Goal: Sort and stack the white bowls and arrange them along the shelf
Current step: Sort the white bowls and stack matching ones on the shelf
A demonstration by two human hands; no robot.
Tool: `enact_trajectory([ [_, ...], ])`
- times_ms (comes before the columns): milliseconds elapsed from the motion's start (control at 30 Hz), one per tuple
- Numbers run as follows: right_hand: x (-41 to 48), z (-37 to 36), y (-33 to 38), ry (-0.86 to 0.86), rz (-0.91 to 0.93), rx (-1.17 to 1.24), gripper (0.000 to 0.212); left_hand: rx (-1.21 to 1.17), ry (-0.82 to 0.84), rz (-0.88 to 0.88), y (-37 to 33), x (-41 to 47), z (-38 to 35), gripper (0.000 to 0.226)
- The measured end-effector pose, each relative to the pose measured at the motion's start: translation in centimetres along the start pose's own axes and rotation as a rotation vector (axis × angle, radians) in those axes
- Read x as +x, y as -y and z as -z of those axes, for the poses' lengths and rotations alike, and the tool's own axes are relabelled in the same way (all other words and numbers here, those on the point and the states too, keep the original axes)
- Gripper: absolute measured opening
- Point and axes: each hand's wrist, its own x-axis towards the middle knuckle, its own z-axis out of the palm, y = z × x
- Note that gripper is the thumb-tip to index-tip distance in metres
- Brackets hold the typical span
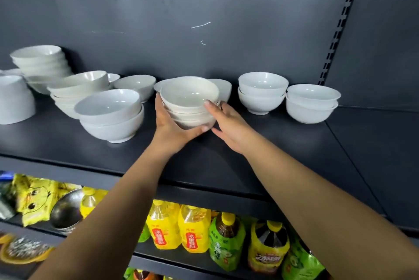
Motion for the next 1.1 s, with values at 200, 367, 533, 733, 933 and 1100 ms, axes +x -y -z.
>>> enact_trajectory([
  [200, 1.0, 1.3, -0.1, 0.04, -0.016, -0.025, 0.047, 0.136, -0.211, -0.038, 1.3, -0.6, 0.9, 0.112],
  [367, 3.5, 2.5, 0.3, -0.198, 0.029, -0.108, 0.059, 0.182, -0.242, -0.025, 1.4, -2.2, 2.0, 0.112],
  [533, 6.3, 3.0, -0.8, -0.296, 0.016, -0.088, 0.093, 0.226, -0.288, -0.013, 1.4, -3.2, 2.0, 0.109],
  [733, 9.5, 1.7, -0.9, -0.372, 0.052, -0.105, 0.105, 0.298, -0.35, -0.04, 1.7, -3.6, 1.6, 0.106],
  [933, 12.3, 1.8, -0.9, -0.504, 0.11, -0.252, 0.118, 0.271, -0.351, -0.029, 1.8, -3.6, 1.7, 0.109],
  [1100, 12.1, 2.1, -1.4, -0.506, 0.096, -0.282, 0.097, 0.245, -0.354, 0.002, 1.8, -3.8, 1.8, 0.113],
])
